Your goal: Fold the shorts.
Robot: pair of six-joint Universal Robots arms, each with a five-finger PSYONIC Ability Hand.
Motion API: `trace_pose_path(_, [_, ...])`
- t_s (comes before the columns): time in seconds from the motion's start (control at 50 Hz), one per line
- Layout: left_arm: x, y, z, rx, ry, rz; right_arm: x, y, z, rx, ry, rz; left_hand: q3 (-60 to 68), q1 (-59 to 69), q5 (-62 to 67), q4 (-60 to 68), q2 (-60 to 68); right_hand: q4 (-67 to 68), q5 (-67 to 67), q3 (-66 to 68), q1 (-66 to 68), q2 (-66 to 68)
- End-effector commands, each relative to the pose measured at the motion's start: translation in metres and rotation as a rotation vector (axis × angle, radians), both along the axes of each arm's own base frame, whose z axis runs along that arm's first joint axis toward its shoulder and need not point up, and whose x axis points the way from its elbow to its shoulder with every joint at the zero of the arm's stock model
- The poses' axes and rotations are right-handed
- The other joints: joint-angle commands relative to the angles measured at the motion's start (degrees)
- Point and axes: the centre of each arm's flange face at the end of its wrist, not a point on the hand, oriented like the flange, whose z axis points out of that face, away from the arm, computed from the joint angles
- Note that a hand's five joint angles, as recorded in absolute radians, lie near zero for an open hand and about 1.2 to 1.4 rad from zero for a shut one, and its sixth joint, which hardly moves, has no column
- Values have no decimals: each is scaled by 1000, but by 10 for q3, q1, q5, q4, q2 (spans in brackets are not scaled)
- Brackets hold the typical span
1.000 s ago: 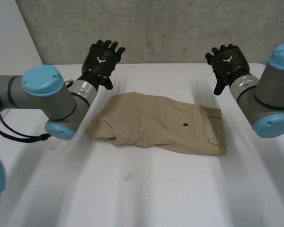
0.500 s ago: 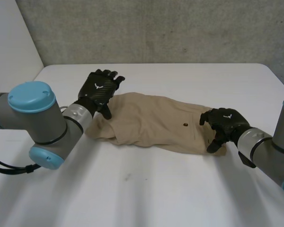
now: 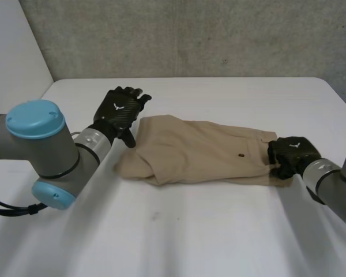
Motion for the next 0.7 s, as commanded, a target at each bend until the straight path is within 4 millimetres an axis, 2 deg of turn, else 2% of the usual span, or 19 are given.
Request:
trace_pose_path(0.02, [5,3,10,-14,8,9,-26,-11,13,-57,106,-45,-6,0,-12,-4,-1,119,160,124,283,142])
trace_pose_path(0.14, [9,8,8,0,2,12,-35,-15,24,-104,271,-8,-6,0,-12,-4,-1,119,160,124,283,142])
trace_pose_path(0.2, [11,12,10,1,1,15,-36,-23,35,-159,363,2,-6,0,-12,-4,-1,119,160,124,283,142])
trace_pose_path(0.24, [12,14,10,4,0,13,-33,-28,44,-197,394,-1,-8,-1,-14,-6,-3,119,160,124,283,142])
trace_pose_path(0.28, [13,17,11,5,-1,13,-14,-27,59,-259,397,28,-8,-1,-14,-6,-3,119,160,124,283,142])
trace_pose_path(0.3, [14,17,12,5,-1,13,-14,-27,59,-260,397,28,-8,-1,-14,-6,-3,119,160,124,283,142])
trace_pose_path(0.32, [14,18,11,7,-1,13,24,-16,75,-336,382,120,-8,-1,-14,-6,-3,119,160,124,283,142])
trace_pose_path(0.34, [14,19,12,7,-1,13,25,-16,76,-336,381,121,-8,-1,-14,-6,-3,119,160,124,283,142])
trace_pose_path(0.36, [15,21,13,8,0,13,38,-11,82,-366,375,156,-10,-3,-15,-8,-4,119,160,124,283,142])
trace_pose_path(0.4, [16,22,13,8,0,13,80,8,97,-436,342,273,-10,-3,-15,-8,-4,119,160,124,283,142])
trace_pose_path(0.44, [17,24,15,6,0,13,100,17,94,-447,332,338,-10,-3,-15,-8,-4,119,160,124,283,142])
trace_pose_path(0.46, [17,25,16,5,1,15,109,22,91,-446,331,373,-10,-3,-15,-8,-4,119,160,124,283,142])
trace_pose_path(0.48, [17,26,16,5,1,13,131,35,79,-446,327,468,-10,-3,-15,-8,-4,119,160,124,283,142])
trace_pose_path(0.54, [19,29,17,6,0,15,164,62,62,-450,326,635,-12,-5,-17,-9,-6,119,160,124,283,142])
trace_pose_path(0.56, [21,29,17,8,0,19,180,80,49,-449,335,736,-12,-5,-17,-9,-6,119,160,124,283,142])
trace_pose_path(0.64, [24,30,17,12,-2,27,203,111,24,-452,374,908,-12,-5,-17,-9,-6,119,160,124,283,142])
trace_pose_path(0.7, [26,30,16,15,-3,32,209,116,19,-467,390,936,-12,-5,-17,-9,-6,119,160,124,283,142])
